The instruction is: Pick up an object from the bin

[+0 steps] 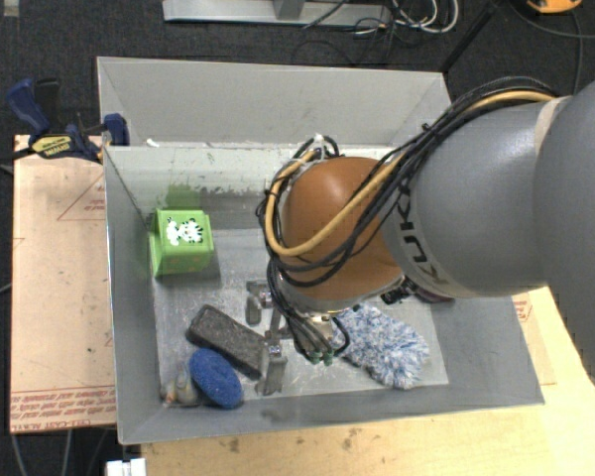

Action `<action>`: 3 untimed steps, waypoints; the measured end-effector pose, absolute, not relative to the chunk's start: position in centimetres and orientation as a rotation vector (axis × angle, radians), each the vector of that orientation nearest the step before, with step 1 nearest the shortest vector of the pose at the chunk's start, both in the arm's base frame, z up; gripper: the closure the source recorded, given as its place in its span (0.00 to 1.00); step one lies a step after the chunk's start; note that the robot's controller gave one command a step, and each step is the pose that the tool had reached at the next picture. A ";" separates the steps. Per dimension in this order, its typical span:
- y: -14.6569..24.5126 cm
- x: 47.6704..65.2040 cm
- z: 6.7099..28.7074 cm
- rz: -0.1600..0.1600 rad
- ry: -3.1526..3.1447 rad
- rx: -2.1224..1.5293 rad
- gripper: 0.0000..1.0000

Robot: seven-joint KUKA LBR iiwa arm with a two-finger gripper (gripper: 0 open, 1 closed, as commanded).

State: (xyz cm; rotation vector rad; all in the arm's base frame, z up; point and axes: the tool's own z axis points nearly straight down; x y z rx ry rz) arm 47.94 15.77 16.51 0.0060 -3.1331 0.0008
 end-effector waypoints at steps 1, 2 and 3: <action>15.7 48.1 16.9 -0.001 -3.140 0.000 0.00; 16.5 48.4 10.6 -0.004 -3.144 -0.112 0.00; 17.1 48.1 11.3 0.000 -3.126 -0.287 0.00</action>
Offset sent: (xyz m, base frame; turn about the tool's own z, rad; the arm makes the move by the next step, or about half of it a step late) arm 0.0039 0.0111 -0.0951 0.1144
